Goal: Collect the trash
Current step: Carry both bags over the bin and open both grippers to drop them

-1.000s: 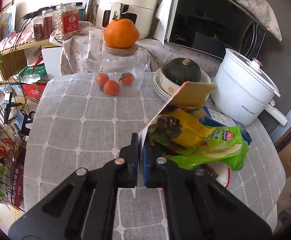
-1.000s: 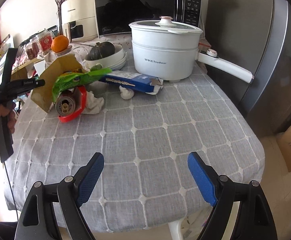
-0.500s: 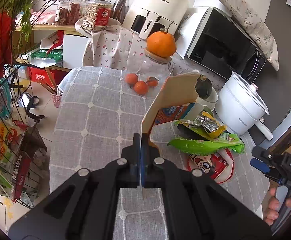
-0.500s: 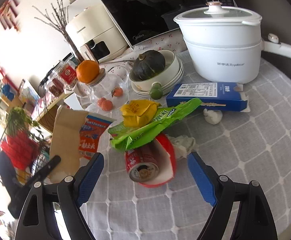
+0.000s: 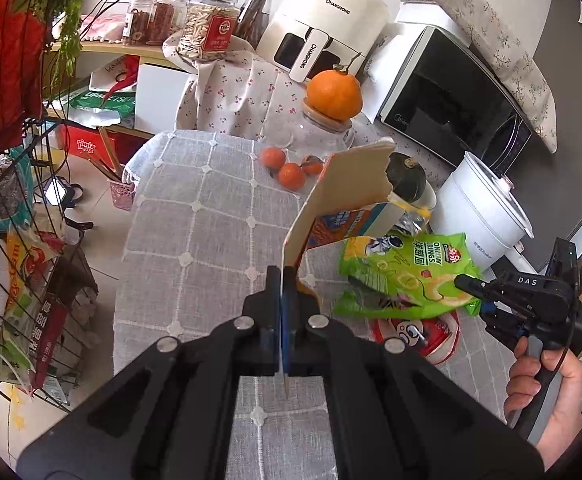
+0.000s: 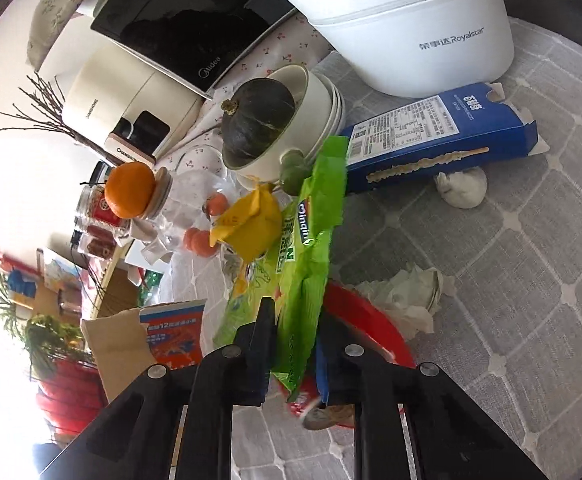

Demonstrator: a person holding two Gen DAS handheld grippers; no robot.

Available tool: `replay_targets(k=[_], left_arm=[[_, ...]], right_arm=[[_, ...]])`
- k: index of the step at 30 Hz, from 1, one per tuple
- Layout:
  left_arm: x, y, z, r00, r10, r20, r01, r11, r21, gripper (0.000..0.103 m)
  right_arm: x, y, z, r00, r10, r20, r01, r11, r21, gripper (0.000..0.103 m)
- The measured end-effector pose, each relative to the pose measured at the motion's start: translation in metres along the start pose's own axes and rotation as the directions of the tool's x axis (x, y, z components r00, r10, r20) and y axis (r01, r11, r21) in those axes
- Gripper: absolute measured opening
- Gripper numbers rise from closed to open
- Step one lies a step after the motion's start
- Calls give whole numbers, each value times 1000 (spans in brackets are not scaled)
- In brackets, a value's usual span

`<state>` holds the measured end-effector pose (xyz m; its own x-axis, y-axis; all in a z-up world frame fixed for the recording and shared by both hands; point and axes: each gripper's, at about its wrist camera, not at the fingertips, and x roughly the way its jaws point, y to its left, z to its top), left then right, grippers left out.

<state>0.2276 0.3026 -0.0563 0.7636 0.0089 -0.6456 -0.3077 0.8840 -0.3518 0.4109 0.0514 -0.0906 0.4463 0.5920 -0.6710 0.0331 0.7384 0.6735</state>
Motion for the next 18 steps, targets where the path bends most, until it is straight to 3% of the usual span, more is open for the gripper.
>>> replay_targets(k=[9,18], left_arm=[[-38,-35,7,998,-41,42,40,999,11,0],[-81,-96,-19,995,-96,42,91,990,111,0]], right_arm=[[-94,10,1,991,-23,132,43,988,-150,12],[-204,-40,-5,973,-21,230,59,985,-160,12]])
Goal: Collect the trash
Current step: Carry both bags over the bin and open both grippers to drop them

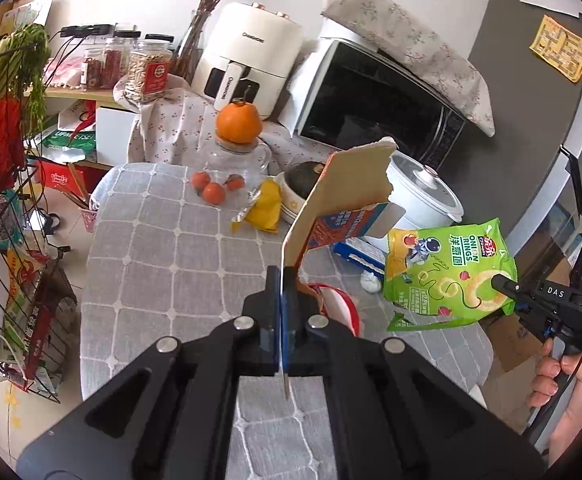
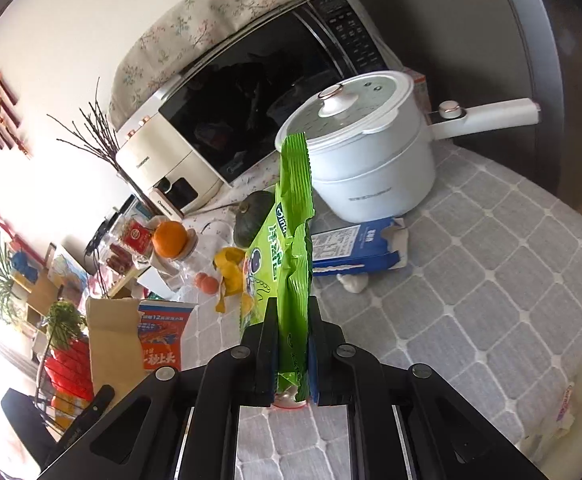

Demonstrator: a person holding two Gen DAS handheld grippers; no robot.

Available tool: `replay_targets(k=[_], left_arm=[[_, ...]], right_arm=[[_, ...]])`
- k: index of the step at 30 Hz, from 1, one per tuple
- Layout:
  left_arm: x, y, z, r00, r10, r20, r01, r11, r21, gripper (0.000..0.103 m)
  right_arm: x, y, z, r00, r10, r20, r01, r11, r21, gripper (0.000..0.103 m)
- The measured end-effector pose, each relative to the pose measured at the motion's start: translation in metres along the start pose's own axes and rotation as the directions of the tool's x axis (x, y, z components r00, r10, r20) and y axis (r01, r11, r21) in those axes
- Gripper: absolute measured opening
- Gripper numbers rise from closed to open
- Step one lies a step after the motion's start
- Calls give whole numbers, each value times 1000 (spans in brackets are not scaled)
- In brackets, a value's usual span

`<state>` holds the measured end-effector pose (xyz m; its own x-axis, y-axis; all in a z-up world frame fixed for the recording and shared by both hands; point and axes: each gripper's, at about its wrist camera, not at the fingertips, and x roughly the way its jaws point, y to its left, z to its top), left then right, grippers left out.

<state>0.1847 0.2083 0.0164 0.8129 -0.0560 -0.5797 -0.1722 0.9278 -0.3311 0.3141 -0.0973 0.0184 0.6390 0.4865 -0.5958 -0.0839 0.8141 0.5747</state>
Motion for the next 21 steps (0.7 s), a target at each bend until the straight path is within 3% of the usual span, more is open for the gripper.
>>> replay_targets(k=[11,21], left_arm=[[-15,-81,-63,993,-88,-83,97,988,119,1],[-6,-138,-111,968,-179,-178,211,961,179,1]], right_arm=[[-104,-91,-23,994,-105,31,107,993,-46,12],[-171,-151,-56,969,-218,115,228,970,-82,12]])
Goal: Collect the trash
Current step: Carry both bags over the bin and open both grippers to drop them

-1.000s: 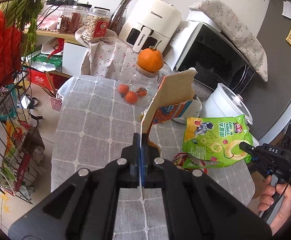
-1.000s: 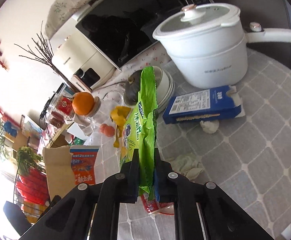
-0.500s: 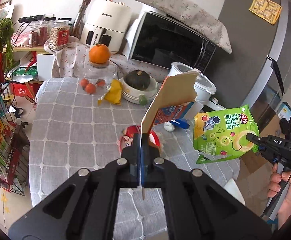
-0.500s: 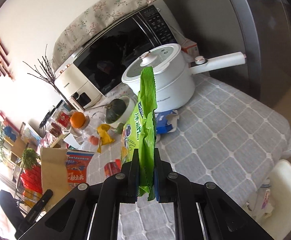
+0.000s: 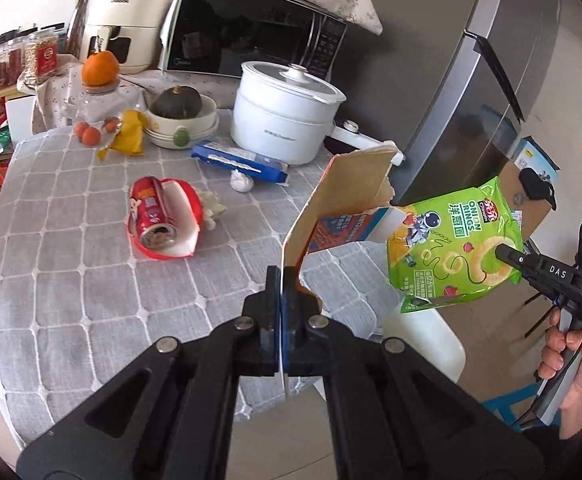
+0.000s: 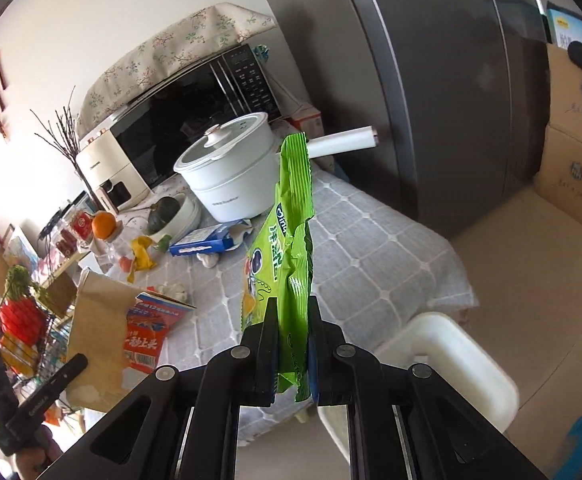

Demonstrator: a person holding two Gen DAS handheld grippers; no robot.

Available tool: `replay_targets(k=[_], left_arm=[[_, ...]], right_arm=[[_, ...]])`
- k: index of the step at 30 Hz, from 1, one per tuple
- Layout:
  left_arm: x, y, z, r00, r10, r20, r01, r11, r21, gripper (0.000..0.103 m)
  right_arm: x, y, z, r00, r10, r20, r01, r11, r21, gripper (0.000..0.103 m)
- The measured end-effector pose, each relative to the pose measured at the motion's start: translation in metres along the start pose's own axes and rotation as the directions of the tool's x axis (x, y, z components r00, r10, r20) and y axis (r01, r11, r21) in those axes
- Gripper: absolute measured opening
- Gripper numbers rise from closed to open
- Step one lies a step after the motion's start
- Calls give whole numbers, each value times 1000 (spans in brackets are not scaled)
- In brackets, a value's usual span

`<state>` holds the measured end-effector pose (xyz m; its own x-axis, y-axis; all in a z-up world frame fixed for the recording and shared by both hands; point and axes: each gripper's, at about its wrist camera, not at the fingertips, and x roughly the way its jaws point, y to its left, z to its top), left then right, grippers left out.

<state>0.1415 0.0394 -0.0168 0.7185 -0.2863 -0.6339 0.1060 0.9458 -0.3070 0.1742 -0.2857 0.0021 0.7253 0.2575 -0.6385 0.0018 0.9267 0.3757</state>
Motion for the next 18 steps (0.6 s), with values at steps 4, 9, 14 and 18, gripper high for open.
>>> replay_targets(k=[4,9,14,18], left_arm=[[14,-24,-8,999,-38,-36,39,998,47,1],[26,-48,-19,995,-66,-71,72,994,84,1],[38,-69,-27,991,-80,-103,93,989,119,1],[46,-83,-34,988,-88,-126,106,983,148,1]], right_arm=[[-17,-26,-9,996,-86,-22,87,996,14,12],[-36,-59,-18,974,-225,-20,224,974,-33,12],[-21,-100,-36,961,-229,-154,235,972,19,12],[4,-117,-55,944,-191,-270,210,977,44,17]])
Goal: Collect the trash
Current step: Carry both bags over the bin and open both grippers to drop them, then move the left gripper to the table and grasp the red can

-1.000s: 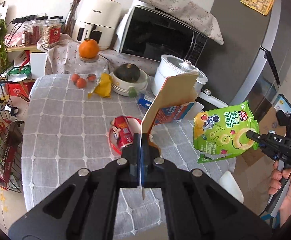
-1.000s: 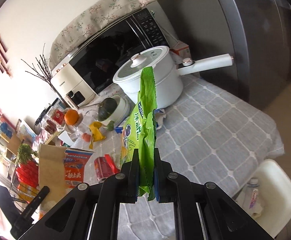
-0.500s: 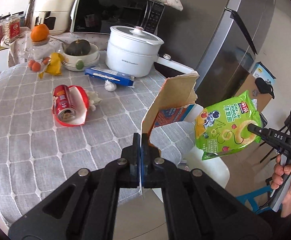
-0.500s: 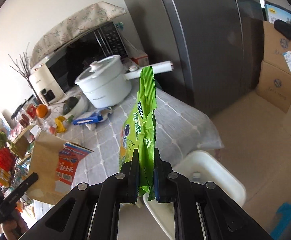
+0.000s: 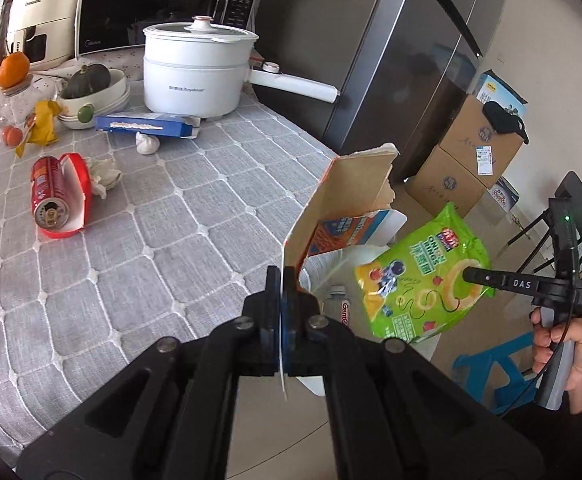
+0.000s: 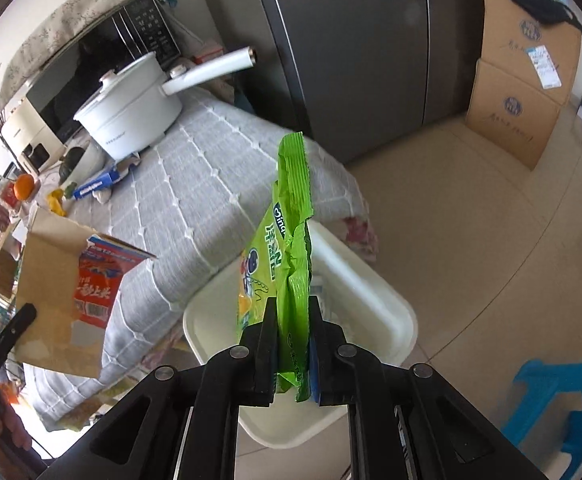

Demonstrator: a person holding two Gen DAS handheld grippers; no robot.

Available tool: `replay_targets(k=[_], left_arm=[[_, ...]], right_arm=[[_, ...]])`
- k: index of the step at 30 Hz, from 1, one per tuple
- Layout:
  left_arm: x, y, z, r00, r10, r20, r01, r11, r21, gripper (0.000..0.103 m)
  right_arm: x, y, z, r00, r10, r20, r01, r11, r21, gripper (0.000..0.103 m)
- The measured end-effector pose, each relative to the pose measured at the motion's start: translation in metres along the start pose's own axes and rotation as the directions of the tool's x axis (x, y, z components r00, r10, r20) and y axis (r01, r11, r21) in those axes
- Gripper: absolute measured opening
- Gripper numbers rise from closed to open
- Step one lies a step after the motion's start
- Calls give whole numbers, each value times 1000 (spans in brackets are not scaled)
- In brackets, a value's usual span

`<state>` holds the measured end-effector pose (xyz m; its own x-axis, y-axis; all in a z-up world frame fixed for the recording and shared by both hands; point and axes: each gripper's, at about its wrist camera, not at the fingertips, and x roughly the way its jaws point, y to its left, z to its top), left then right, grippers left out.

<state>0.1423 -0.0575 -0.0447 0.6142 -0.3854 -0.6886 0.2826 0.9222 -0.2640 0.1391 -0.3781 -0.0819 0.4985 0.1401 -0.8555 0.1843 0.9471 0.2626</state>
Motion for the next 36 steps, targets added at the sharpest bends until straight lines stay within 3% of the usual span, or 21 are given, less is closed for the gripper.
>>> replay_targets(k=[4,9,12,20,27,28,30,32,36], left_arm=[[7,-10,-3,1000,-13,-19,13,1000,17,1],[15,-29,-4,999,-37,-28,39,998,54,1],[24,-42,-6,998,-54,-36,56,996,75,1],[65,-84,-11,992,-107,-73,116,986,122,1],[95,-103,-20,989,-109,-105,125,979,159,1],[96,-104,-21,990,-98,-101,114,979,168,4],[95,-107,-21,994,-65,-91,81,978,194,18],[92,-107,-20,997,-39,-72,53,976,212,43],[86,-103,-17,998,-11,-54,23,975,220,57]], right_arm=[[13,-6,-2,999,-11,-52,12,1000,23,22],[-1,-14,-1,1000,-25,-9,25,999,29,43],[-9,-15,0,999,-29,21,28,999,31,47],[-19,-36,1,997,-69,43,66,996,61,50],[-23,-60,1,994,-101,44,96,990,104,51],[-24,-63,1,994,-104,43,99,989,108,52],[-24,-66,1,993,-107,42,102,988,116,53],[-24,-67,3,994,-106,40,101,988,119,53],[-26,-63,6,994,-99,51,92,989,112,57]])
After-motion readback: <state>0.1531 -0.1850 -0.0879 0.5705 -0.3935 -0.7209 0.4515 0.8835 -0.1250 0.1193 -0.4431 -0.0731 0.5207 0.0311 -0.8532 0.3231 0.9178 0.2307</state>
